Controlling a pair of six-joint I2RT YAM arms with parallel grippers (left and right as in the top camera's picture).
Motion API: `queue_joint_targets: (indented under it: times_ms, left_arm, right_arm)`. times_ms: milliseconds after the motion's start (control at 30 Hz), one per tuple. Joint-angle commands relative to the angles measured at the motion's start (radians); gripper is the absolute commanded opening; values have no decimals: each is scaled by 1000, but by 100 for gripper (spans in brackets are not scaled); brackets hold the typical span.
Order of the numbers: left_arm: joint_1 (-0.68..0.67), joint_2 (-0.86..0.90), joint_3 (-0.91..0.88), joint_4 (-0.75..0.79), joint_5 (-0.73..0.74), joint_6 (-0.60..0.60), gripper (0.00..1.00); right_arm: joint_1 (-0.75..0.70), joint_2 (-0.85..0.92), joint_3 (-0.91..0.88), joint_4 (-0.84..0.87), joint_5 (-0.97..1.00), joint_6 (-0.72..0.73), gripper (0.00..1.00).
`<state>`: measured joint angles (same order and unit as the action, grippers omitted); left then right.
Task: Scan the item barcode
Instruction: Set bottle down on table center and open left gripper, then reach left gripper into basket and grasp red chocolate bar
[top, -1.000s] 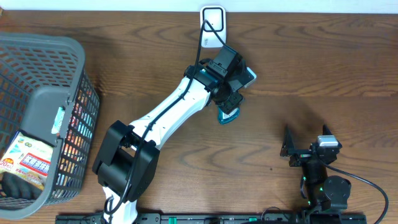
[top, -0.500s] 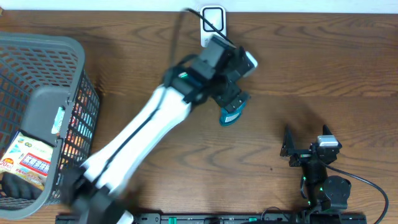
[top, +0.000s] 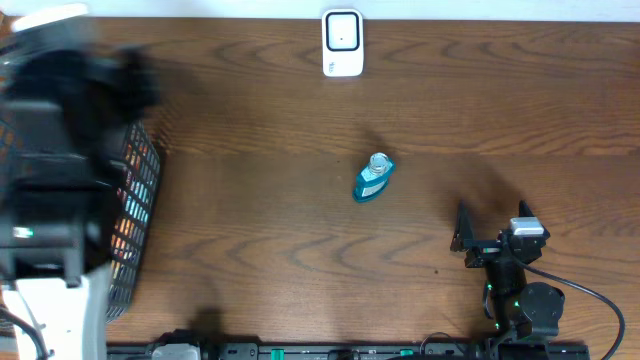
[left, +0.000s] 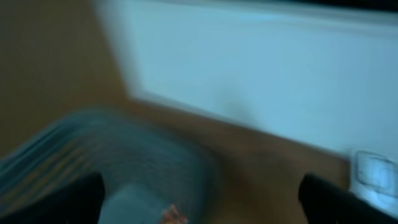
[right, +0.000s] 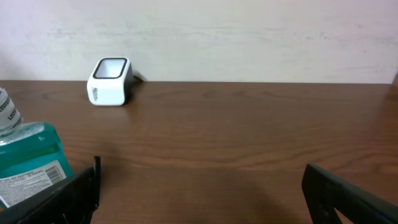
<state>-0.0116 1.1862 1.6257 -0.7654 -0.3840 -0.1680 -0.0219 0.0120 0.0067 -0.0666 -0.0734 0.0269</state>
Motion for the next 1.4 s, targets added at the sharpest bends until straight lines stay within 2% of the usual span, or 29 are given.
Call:
queue_joint_targets:
  times_ms: [0, 67, 133, 267, 367, 433, 500, 700, 933, 1267, 1300, 1367]
  left_arm:
    - [280, 51, 2, -164, -69, -594, 100]
    - [394, 98, 1, -278, -49, -742, 100]
    - [483, 154, -4, -348, -7, -807, 100]
    - [608, 281, -18, -393, 116, -810, 100]
    - [660, 386, -21, -413, 262, -809, 100]
    - [676, 454, -21, -428, 332, -806, 100]
    - [681, 540, -22, -438, 401, -752, 100]
    - [681, 657, -72, -423, 467, -672, 100]
    - [681, 677, -200, -268, 611, -557, 100]
    - [681, 677, -324, -171, 647, -557, 100]
    - [680, 677, -331, -167, 663, -556, 96]
    - [680, 677, -333, -164, 686, -546, 66]
  right_arm:
    - [8, -5, -1, -3, 4, 14, 99]
    - [8, -5, -1, -3, 4, 14, 99]
    - [8, -5, -1, -3, 4, 14, 99]
    - [8, -5, -1, -3, 4, 14, 99]
    - [8, -5, -1, -3, 4, 14, 99]
    - [8, -5, -1, -3, 4, 14, 99]
    - [8, -5, -1, -3, 4, 14, 99]
    - [8, -5, -1, -3, 4, 14, 99]
    - [8, -5, -1, -3, 4, 14, 99]
    - [8, -5, -1, -3, 4, 14, 99]
    - [8, -5, -1, -3, 4, 14, 99]
    - [8, -5, -1, -3, 4, 14, 99]
